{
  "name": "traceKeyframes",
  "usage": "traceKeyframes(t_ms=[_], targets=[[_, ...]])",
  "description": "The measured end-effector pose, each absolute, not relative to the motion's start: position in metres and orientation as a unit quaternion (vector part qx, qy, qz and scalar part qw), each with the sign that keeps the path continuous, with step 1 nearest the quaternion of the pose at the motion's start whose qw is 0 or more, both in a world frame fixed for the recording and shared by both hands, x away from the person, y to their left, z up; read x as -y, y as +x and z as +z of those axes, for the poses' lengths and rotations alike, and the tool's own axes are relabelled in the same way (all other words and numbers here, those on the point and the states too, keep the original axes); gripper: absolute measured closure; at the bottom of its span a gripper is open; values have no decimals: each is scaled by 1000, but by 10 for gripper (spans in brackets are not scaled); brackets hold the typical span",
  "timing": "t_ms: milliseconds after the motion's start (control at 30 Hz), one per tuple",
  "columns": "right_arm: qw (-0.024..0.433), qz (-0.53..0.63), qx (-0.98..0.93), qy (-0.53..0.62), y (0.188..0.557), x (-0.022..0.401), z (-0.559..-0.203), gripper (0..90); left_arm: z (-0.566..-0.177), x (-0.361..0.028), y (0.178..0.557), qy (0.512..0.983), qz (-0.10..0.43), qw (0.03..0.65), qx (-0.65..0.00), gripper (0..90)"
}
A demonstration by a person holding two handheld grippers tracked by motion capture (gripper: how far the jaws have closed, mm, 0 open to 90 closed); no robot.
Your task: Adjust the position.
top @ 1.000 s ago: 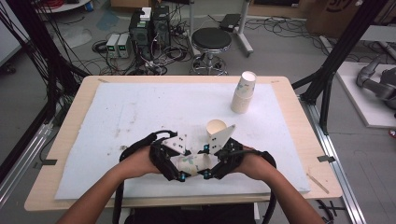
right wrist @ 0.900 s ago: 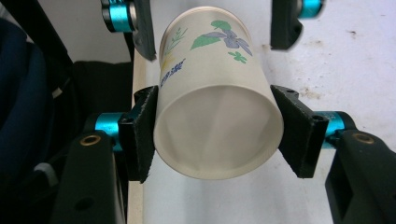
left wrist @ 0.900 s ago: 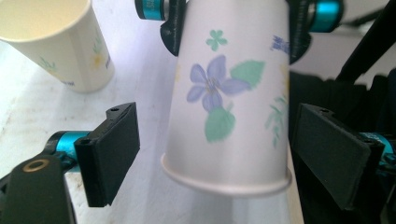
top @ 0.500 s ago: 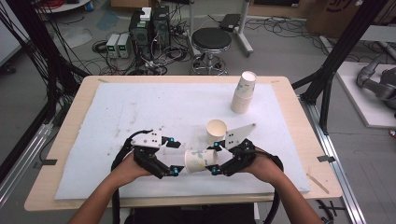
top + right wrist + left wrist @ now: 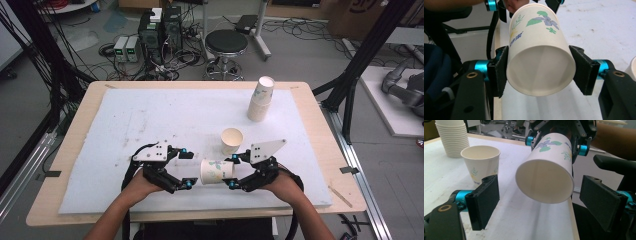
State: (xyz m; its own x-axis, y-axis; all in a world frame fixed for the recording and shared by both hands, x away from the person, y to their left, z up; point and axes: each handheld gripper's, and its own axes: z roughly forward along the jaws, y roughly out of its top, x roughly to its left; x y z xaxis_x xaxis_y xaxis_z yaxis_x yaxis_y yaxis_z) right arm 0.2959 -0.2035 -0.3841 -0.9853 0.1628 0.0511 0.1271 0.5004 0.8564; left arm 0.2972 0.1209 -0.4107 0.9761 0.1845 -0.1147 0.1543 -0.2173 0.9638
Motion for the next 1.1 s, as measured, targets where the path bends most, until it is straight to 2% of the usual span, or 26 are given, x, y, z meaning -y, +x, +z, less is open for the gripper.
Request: traceKeyframes(t_ms=[667,833,1100], targets=[[-12,531,-844,73,295,200,-387,373,-417,-102,294,777,-6,625,-72,163],[-28,549,-833,69,297,201,-388,373,-415,-104,294,763,-13,643,-63,229],[-37,547,-833,71,299,200,-392,374,-414,-107,294,765,-7,641,-63,265]])
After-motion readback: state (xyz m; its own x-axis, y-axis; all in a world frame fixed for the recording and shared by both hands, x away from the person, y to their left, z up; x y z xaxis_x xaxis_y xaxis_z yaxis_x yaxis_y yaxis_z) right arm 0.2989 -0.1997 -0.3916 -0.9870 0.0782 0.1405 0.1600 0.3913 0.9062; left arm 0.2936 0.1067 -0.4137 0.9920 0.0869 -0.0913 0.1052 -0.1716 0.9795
